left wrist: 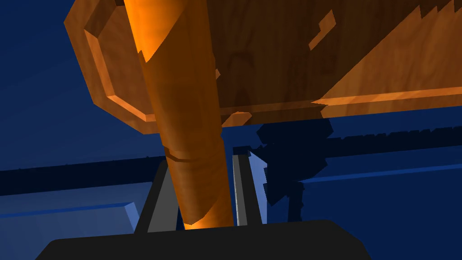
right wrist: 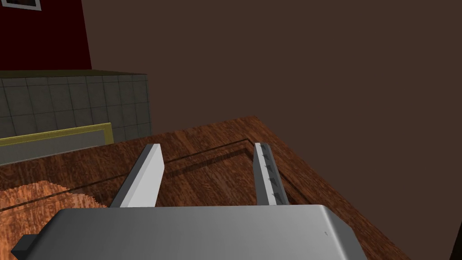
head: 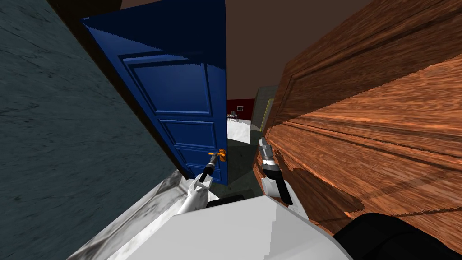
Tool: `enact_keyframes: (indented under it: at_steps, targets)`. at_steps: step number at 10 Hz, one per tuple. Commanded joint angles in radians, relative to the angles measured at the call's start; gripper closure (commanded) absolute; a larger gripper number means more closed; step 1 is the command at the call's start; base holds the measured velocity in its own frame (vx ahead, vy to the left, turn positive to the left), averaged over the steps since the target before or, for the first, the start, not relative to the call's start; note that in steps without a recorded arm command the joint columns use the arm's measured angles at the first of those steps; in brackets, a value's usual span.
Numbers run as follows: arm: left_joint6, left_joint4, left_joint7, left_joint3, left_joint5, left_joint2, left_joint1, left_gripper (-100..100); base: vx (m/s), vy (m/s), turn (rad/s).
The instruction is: Push the door open
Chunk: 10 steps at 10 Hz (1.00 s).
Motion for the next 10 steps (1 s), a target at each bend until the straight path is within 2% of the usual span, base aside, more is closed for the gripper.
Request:
enact_keyframes:
  at_steps: [1,6,10]
  targets:
    - [-0.001,-0.004,-0.006,0.030,0.003,0.008,-0.006,100,0.080,-0.088,0.049]
    - [-0.001,0.014,-0.019,0.081,0.008,0.000,-0.018,100,0.094,-0.102,0.055]
    - [-0.001,0.034,-0.033,0.137,0.014,-0.014,-0.031,100,0.126,-0.140,0.085]
